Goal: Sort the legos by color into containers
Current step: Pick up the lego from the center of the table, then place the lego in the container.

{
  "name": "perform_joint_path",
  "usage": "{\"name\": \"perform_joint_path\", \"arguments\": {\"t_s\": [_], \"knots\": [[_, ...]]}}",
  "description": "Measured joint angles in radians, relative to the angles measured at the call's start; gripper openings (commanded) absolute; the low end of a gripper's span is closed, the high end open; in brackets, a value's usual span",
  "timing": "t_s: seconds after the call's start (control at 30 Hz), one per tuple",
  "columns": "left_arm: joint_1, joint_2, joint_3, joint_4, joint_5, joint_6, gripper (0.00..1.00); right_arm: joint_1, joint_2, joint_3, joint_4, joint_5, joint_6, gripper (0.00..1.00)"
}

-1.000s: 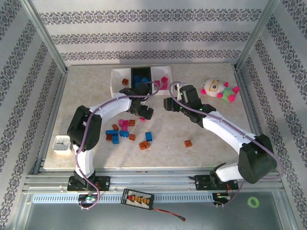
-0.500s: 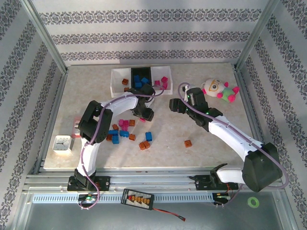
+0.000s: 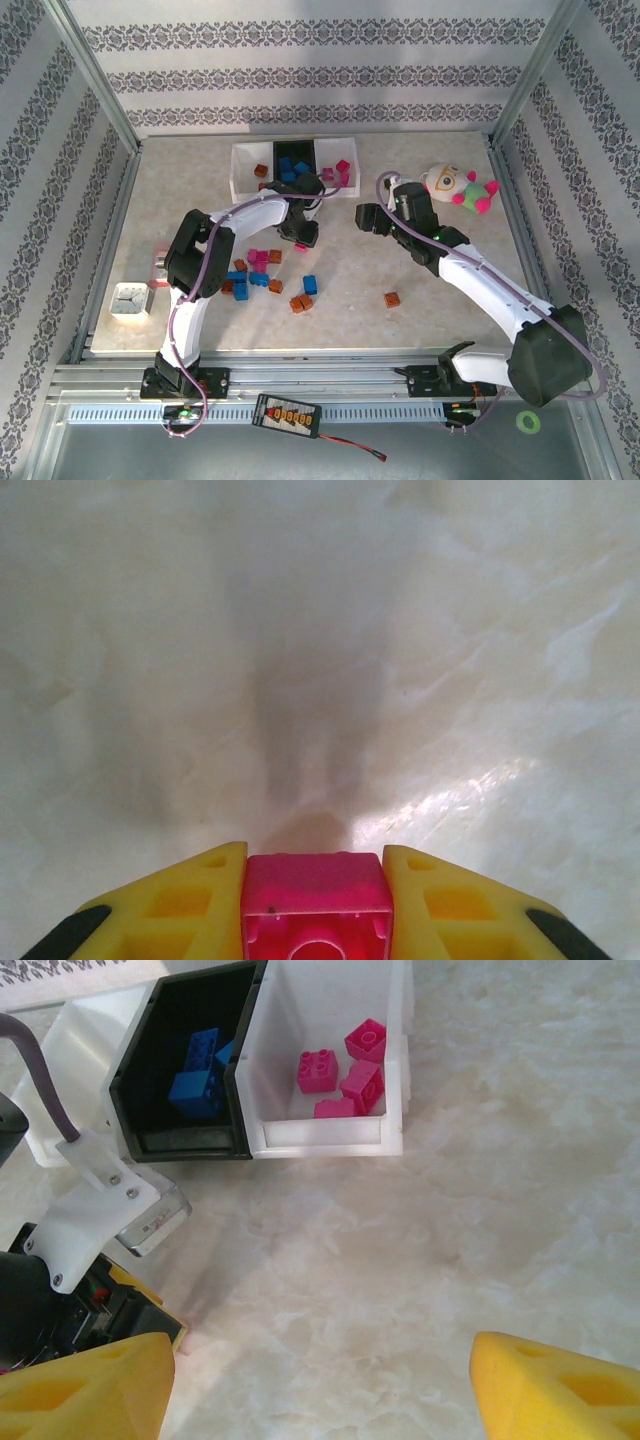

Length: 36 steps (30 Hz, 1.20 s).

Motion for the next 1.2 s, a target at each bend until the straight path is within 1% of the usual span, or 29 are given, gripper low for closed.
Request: {"name": "perform_joint_path", "arguments": {"t_s": [0.2, 0.43, 0.57, 0.77, 1.0, 1.07, 1.13, 1.2], "knots": [[-0.001, 0.000, 0.092, 0.063, -0.009, -0.024, 0.29, -0.014, -0.036, -0.024, 0.002, 0.000, 0.007, 0.78], [-0.001, 0.046, 0.309, 0.205, -0.065, -0.034, 0.30, -0.033, -0.066, -0.047, 0.001, 0.000, 0.027, 0.78], [0.000, 0.119, 0.410, 0.307, -0.106, -0.023, 0.30, -0.039, -0.069, -0.055, 0.001, 0.000, 0.034, 0.78], [0.000, 0.275, 0.506, 0.438, -0.177, 0.031, 0.30, -0.039, -0.080, -0.067, 0.002, -0.002, 0.050, 0.78], [0.000, 0.394, 0.603, 0.507, -0.241, 0.087, 0.30, -0.045, -0.095, -0.097, 0.002, -0.003, 0.060, 0.78], [0.000, 0.413, 0.632, 0.510, -0.245, 0.097, 0.35, -0.046, -0.095, -0.100, 0.002, -0.003, 0.062, 0.78], [0.000, 0.416, 0.645, 0.510, -0.245, 0.105, 0.46, -0.046, -0.096, -0.102, 0.002, -0.003, 0.064, 0.80], [0.000, 0.416, 0.652, 0.511, -0.245, 0.109, 0.60, -0.046, -0.100, -0.105, 0.002, -0.003, 0.067, 0.80]]}}
